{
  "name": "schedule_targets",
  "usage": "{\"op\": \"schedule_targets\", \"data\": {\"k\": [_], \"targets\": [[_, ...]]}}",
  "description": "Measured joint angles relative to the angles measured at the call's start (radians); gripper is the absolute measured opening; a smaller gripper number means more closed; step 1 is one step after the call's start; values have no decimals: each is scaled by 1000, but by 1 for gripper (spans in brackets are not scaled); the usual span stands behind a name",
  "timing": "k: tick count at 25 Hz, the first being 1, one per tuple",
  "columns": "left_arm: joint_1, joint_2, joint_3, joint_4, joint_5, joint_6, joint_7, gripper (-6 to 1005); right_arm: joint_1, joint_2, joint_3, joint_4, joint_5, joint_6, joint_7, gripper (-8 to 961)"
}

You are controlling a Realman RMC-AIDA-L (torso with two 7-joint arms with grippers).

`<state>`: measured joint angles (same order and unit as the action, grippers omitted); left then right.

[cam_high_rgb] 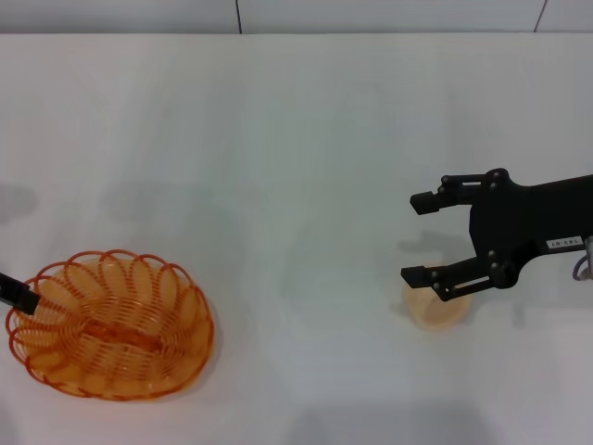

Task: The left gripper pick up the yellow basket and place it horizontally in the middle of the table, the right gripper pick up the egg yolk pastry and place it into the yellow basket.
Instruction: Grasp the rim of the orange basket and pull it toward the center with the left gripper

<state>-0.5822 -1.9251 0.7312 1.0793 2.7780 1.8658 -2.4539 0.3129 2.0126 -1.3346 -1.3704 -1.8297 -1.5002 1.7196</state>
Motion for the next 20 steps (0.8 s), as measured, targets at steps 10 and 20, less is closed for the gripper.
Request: {"op": "schedule_targets", "data": {"k": [10,20], "targets": [[-14,-10,13,-53,3,-29,3,777,0,0,0,-2,1,0,0,869],[-19,-10,29,-62,8,-25,-6,773,1,0,0,-4,1,0,0,869]]}}
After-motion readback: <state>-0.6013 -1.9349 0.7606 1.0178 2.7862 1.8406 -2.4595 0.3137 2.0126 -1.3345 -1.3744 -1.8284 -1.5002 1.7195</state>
